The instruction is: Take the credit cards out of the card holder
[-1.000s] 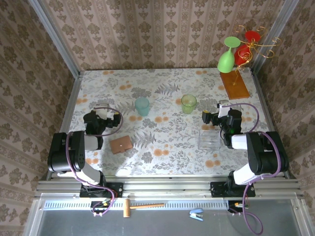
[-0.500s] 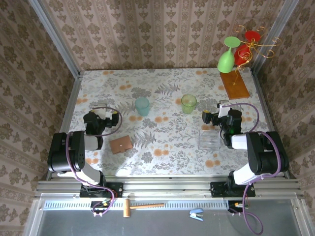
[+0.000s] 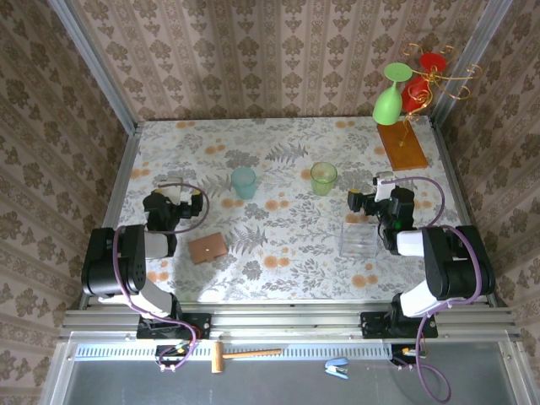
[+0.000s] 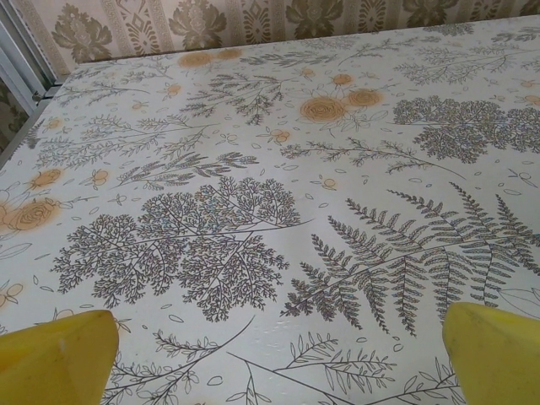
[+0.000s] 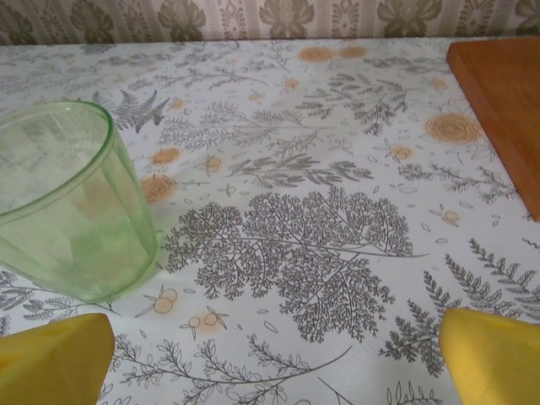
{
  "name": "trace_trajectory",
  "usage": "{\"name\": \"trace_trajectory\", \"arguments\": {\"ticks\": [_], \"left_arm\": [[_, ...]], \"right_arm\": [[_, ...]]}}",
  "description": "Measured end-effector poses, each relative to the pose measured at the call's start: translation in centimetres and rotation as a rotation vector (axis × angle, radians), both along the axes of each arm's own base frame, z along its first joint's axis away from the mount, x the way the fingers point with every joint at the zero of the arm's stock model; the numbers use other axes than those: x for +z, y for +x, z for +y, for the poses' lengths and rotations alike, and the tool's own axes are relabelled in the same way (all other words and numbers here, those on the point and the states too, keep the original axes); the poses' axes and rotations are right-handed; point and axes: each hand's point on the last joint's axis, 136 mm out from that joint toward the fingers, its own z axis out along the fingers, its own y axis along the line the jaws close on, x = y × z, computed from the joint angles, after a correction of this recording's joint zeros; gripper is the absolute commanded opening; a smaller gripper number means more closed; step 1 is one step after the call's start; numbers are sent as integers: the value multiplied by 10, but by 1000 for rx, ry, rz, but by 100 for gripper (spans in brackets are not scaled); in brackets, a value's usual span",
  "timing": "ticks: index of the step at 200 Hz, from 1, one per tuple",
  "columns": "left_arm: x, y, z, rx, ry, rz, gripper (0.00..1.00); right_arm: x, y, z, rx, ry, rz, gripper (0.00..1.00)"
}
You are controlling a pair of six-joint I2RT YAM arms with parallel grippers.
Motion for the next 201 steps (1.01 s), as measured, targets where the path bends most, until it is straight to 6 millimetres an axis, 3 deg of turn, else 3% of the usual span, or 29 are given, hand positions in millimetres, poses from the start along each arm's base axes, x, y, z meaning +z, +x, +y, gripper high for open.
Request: {"name": "trace_trajectory", "arguments": {"ticks": [21,64,146,176,201], "left_arm": [[8,-4,2,10,4,-17,100],[46,-11,7,59,15,-85,100],[75,-18,9,154,-144,98,100],[84,-29,1,149,-234,203,99],[107,-37,-6,137,-283,275,100]], "right_arm": [[6,3,0,-2,0,23,100],[31,5,-2,-15,1,0,100],[62,-20,-13,-136,101,142,100],[56,-36,-13,-187,178,266,97],[38,-56,-12,-234,228,408,96]]}}
